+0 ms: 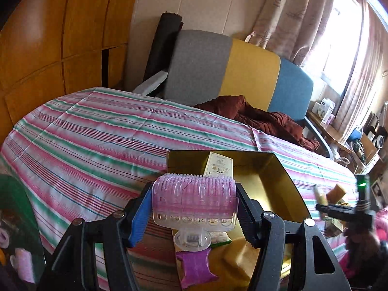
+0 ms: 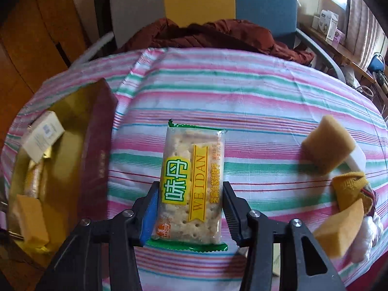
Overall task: Organize objects
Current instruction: 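Lower the roller and cracker packet into the gold tray with both tools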
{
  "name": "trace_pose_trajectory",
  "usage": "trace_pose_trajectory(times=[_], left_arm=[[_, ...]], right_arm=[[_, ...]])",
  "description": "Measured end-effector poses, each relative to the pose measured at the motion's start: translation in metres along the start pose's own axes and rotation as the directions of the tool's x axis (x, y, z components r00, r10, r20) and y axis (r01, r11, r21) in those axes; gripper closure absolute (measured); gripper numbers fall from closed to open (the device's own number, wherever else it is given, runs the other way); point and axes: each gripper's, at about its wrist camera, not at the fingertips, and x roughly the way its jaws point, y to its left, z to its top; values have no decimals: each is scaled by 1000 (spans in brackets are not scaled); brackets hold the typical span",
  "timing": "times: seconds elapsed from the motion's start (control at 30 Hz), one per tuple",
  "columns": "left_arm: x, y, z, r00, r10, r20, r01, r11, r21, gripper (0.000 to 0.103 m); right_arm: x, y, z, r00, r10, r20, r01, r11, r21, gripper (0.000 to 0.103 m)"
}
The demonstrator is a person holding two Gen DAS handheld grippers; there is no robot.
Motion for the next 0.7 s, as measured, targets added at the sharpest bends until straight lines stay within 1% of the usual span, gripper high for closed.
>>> trace_pose_trajectory(times=[0.1,0.17,0.2,0.33,0.4,0.47,0.53,0.57,0.6,0.7], left_arm=[[11,-3,3,1000,4,-9,-4,1000,4,39],[22,-4,9,1000,24,-11,-24,1000,12,39],[27,-4,14,999,34,-13,-34,999,15,39],[52,1,36,999,32,-25,-32,999,-4,39],[68,3,47,999,-3,-53,1,999,-39,39],[81,6,56,998,-31,-59,27,997,-76,38],[94,7,63,994,-64,-85,55,993,-103,34],[98,8,64,993,-72,-93,60,990,-125,26],[100,9,65,993,-68,-93,54,989,-140,20],[96,8,65,995,-40,-91,27,989,-144,18]], right_arm=[[-26,9,0,997,58,55,-58,998,-1,54],[-41,23,2,992,95,88,-93,995,-26,54],[-47,32,3,988,115,99,-111,993,-42,54],[-61,70,2,977,179,118,-165,979,-118,54],[-63,88,0,972,206,115,-188,971,-151,54],[-63,100,-2,968,226,112,-205,964,-171,54],[-60,114,-3,965,241,104,-219,958,-188,54],[-59,120,-4,964,249,98,-226,954,-196,54],[-57,126,-5,962,255,93,-232,951,-205,54],[-54,139,-6,960,269,81,-245,942,-229,54]])
